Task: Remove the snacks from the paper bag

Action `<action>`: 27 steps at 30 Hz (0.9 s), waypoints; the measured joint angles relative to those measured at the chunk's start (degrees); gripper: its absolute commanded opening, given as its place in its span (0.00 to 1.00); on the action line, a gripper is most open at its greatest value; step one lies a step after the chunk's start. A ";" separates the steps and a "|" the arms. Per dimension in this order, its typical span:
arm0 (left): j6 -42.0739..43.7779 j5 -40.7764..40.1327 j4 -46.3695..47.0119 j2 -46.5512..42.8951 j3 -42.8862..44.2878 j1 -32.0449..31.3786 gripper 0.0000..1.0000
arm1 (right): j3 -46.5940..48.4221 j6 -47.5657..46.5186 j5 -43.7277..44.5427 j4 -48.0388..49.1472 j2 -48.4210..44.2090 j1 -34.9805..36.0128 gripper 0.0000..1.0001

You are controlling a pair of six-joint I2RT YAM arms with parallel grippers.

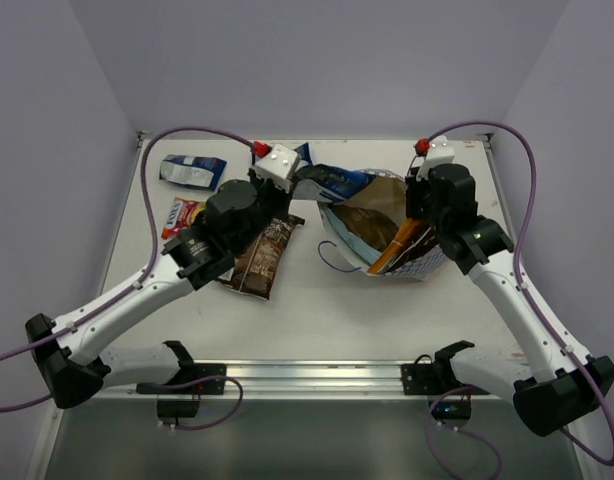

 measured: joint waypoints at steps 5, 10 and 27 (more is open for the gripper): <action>-3.87 -9.33 -12.90 -3.23 7.02 0.76 0.00 | -0.33 0.76 1.53 0.55 0.09 -0.07 0.00; -7.72 -18.27 -24.92 -3.52 13.09 2.67 0.00 | -0.92 1.55 3.08 0.90 0.07 -1.29 0.00; -10.99 -16.28 -29.97 10.86 16.52 16.96 0.00 | -1.22 1.77 3.06 0.70 -0.61 -2.19 0.00</action>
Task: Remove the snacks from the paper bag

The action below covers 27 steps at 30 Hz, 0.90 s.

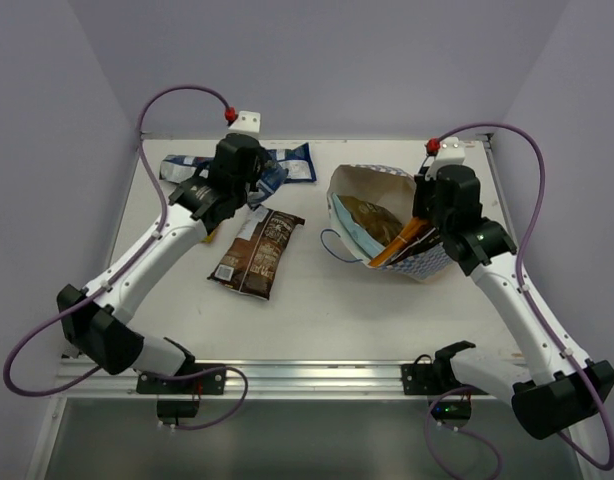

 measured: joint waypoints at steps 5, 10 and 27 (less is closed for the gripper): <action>-3.08 9.14 3.91 7.02 2.32 -0.02 0.00 | -0.15 0.13 1.03 -0.02 -0.59 0.00 0.00; -7.32 17.77 11.50 10.80 2.71 -0.02 0.00 | -0.68 0.15 2.54 -0.28 -1.42 -0.09 0.00; -22.84 25.29 22.77 17.05 -14.99 4.52 0.96 | -2.56 -2.16 0.46 0.00 -4.98 -0.37 0.00</action>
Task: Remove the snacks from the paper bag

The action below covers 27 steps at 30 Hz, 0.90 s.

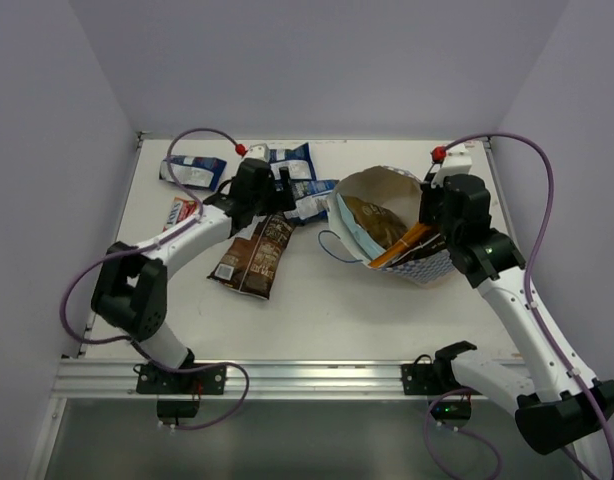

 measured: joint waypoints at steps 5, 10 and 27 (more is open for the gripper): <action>1.81 0.96 -3.96 -13.53 3.15 -2.51 0.95 | 0.00 -2.08 -2.43 0.02 -0.09 0.26 0.00; -0.42 1.36 -4.63 -20.26 10.14 -13.99 0.93 | -0.96 -4.07 -2.95 0.83 -0.66 1.79 0.00; -17.94 -1.11 -10.97 -3.54 10.27 -28.92 0.85 | -2.62 -5.88 -2.91 2.58 -1.36 4.79 0.00</action>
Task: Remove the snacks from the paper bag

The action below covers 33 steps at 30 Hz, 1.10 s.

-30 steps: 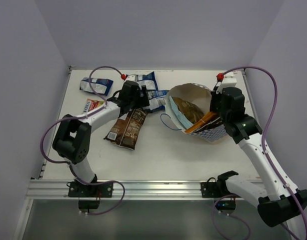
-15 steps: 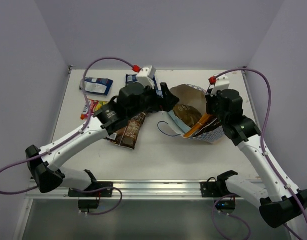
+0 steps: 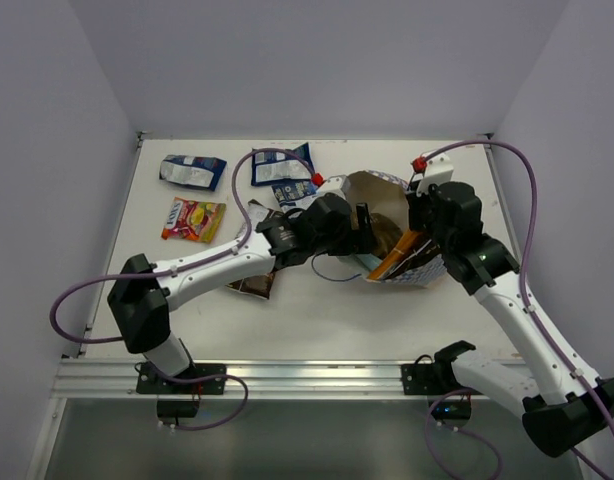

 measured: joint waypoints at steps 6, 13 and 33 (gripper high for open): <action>-1.40 -1.79 0.17 6.08 2.47 0.15 0.36 | -0.42 0.11 0.00 0.50 -0.31 0.48 0.00; -1.09 -2.51 -3.17 7.69 6.60 0.48 0.00 | -1.46 0.22 1.25 1.68 -0.46 0.50 0.00; 9.49 -9.29 -21.66 -22.16 25.38 6.95 0.00 | -1.46 2.86 11.67 2.86 5.07 0.52 0.00</action>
